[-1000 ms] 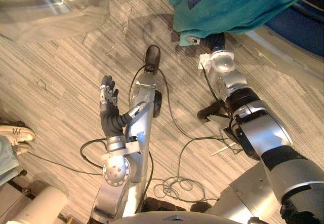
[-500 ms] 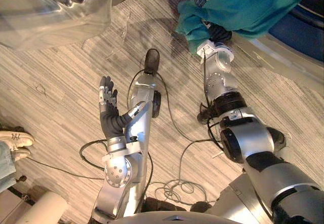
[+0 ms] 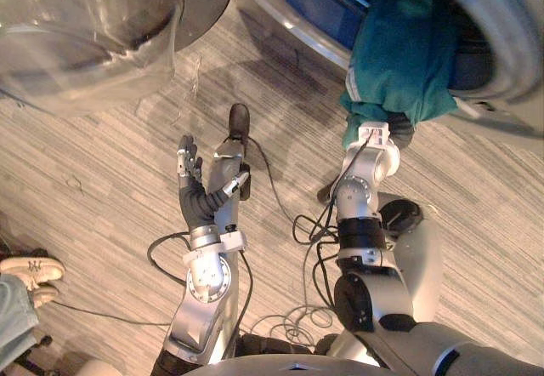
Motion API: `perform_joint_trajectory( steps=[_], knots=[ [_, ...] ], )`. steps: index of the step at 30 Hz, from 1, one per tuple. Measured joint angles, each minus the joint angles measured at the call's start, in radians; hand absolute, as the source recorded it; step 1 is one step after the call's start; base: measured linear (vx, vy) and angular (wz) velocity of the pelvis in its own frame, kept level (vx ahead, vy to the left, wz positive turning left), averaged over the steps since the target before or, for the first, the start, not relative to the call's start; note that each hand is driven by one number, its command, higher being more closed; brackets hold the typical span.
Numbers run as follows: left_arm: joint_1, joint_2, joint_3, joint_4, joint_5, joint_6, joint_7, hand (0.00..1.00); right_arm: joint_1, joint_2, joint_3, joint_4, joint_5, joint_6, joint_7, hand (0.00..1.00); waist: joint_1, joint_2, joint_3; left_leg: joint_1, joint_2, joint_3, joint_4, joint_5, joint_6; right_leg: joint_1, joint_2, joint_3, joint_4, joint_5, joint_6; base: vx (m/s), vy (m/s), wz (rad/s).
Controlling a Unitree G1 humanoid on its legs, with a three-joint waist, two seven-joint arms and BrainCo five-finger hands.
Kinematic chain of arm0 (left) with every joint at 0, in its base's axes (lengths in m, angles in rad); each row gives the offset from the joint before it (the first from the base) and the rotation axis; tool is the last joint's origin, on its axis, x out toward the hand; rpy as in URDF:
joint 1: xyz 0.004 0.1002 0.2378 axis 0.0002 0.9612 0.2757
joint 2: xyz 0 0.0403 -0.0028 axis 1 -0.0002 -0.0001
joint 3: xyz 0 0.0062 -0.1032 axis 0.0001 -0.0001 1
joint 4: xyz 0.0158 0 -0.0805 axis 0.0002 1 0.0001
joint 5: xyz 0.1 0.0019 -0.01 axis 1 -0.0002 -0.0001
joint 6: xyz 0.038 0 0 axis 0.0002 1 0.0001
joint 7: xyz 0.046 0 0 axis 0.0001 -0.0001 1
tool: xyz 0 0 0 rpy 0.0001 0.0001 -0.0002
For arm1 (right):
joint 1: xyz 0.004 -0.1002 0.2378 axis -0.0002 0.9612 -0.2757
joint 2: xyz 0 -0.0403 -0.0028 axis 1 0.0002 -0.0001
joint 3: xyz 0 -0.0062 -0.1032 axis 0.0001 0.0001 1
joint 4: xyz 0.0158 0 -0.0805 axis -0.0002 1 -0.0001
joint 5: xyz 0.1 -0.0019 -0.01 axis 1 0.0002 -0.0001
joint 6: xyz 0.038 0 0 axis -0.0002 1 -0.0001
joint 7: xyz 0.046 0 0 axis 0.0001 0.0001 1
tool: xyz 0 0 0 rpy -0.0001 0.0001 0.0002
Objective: Pick up the laundry basket with both hands and put the clothes into the washing machine.
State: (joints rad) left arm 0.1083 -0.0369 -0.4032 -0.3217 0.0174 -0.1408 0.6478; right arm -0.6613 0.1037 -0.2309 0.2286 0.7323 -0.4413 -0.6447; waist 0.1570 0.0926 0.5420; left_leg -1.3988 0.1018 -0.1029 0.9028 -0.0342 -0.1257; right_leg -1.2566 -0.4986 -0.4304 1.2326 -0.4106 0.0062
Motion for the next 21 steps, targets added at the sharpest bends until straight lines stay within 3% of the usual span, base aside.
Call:
perform_joint_trajectory(
  steps=[6,11,14,17,21],
  knots=[
    [-0.008,0.005,-0.032,0.022,0.007,0.002,-0.017,0.0,0.041,0.007,0.061,-0.07,-0.034,0.016,-0.139,1.0,-0.015,0.0,0.0,0.098,0.017,0.008,-0.062,0.013,0.003,0.113,0.033,-0.035,-0.093,0.042,-0.015,0.02,0.052,-0.07],
    [-0.011,0.029,-0.093,0.017,0.007,-0.004,-0.068,0.0,0.051,0.011,0.097,-0.089,-0.027,0.027,-0.211,1.0,-0.015,-0.001,-0.005,0.23,0.017,0.028,-0.109,0.003,0.03,0.253,0.034,-0.051,-0.159,0.059,0.01,-0.01,0.056,0.02],
    [-0.01,0.03,-0.103,0.017,0.006,-0.012,-0.093,0.0,0.039,0.012,0.093,-0.095,-0.02,0.026,-0.21,1.0,-0.012,-0.001,-0.006,0.259,0.011,0.034,-0.132,0.001,0.027,0.28,0.026,-0.056,-0.175,0.063,0.02,-0.06,0.05,0.06],
    [-0.005,0.033,-0.11,0.017,0.006,-0.016,-0.113,0.0,0.036,0.005,0.076,-0.083,0.039,0.025,-0.211,1.0,0.001,-0.014,-0.054,0.245,0.007,0.032,-0.157,0.001,0.026,0.273,0.013,-0.078,-0.188,0.062,0.019,-0.04,0.013,0.06],
    [0.035,0.039,-0.063,0.016,0.006,-0.021,-0.136,0.0,0.002,0.003,0.06,-0.037,0.052,0.007,-0.181,1.0,0.014,-0.031,-0.078,0.206,0.01,0.018,-0.177,0.019,0.023,0.235,0.014,-0.101,-0.195,0.072,0.002,-0.03,-0.005,-0.04]
  ],
)
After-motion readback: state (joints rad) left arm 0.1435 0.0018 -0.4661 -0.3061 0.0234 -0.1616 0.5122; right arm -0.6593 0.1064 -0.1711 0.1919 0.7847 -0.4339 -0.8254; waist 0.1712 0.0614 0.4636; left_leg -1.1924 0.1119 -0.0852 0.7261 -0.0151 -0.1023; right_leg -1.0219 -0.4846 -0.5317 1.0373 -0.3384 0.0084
